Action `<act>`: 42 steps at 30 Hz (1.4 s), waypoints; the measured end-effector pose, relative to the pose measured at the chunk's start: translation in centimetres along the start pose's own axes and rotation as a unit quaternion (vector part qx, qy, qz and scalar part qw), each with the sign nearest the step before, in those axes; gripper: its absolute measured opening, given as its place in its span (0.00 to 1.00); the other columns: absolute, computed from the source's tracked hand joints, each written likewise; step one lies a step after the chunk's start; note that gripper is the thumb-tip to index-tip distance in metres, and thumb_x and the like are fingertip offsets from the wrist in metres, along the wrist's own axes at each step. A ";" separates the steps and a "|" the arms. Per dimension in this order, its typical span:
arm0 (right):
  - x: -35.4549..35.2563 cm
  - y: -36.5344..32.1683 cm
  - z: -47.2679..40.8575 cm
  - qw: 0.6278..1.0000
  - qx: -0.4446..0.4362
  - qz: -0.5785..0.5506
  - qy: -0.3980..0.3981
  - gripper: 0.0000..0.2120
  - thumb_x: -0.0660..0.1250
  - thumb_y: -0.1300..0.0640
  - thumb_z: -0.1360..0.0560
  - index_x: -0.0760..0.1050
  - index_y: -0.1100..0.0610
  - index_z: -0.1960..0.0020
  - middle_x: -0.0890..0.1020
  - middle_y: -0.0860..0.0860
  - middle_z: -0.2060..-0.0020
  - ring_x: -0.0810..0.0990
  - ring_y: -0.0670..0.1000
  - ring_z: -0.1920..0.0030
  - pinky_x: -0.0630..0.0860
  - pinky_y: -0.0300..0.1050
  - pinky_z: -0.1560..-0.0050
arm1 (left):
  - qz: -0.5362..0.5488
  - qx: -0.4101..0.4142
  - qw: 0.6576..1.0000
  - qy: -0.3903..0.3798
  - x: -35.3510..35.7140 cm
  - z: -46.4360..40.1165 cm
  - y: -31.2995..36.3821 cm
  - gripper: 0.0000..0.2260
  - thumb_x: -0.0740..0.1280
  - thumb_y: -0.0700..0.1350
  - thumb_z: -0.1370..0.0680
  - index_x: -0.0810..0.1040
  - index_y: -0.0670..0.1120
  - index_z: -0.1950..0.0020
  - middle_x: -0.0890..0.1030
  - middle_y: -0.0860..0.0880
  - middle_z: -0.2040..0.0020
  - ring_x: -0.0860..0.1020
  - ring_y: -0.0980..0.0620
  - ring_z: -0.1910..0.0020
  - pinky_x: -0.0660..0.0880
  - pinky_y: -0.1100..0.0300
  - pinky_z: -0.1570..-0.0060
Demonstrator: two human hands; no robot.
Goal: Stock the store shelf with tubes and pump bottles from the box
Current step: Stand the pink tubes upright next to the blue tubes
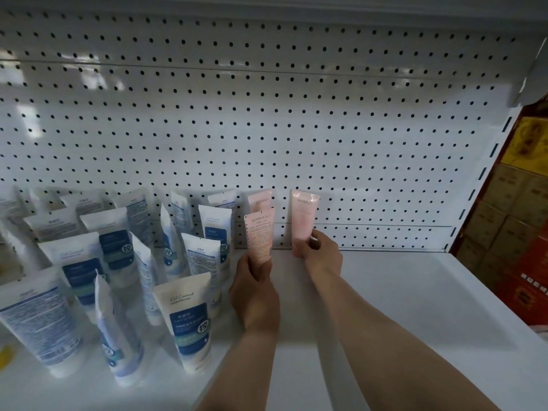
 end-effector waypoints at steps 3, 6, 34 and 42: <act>0.0 0.0 -0.1 1.000 -0.004 -0.001 -0.003 0.08 0.72 0.53 0.26 0.79 0.46 0.48 0.78 0.36 0.64 0.76 0.44 0.58 0.67 0.34 0.62 | -0.013 0.009 1.000 -0.009 0.3 -0.2 -0.4 0.13 0.66 0.50 0.21 0.78 0.47 0.39 0.83 0.48 0.47 0.79 0.51 0.52 0.69 0.61 0.55; 0.1 0.1 0.0 1.000 -0.005 -0.008 -0.002 0.10 0.72 0.51 0.27 0.78 0.43 0.47 0.80 0.39 0.59 0.78 0.45 0.55 0.69 0.37 0.60 | -0.028 0.013 0.999 -0.013 0.5 -0.4 -0.8 0.14 0.64 0.52 0.20 0.76 0.48 0.36 0.83 0.47 0.45 0.80 0.45 0.48 0.74 0.56 0.50; 0.3 0.3 0.2 1.000 0.014 0.002 0.027 0.17 0.75 0.48 0.29 0.76 0.50 0.43 0.81 0.43 0.56 0.79 0.47 0.53 0.70 0.41 0.55 | 0.010 -0.013 1.000 -0.026 0.4 0.0 -0.4 0.09 0.64 0.51 0.20 0.71 0.50 0.42 0.82 0.47 0.51 0.77 0.47 0.56 0.68 0.58 0.57; 0.3 0.1 0.6 0.999 0.013 0.029 0.033 0.16 0.75 0.48 0.29 0.75 0.51 0.46 0.80 0.43 0.58 0.79 0.48 0.55 0.69 0.40 0.62 | -0.001 -0.019 0.999 -0.031 0.4 0.1 -0.2 0.10 0.63 0.53 0.19 0.71 0.49 0.41 0.82 0.47 0.49 0.74 0.50 0.58 0.66 0.58 0.58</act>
Point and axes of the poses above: each hand's wrist, its own z-axis away from the middle knuckle, its own x-axis out of the palm, y = z × x, the point moved 2 cm from there along -z, towards the middle knuckle
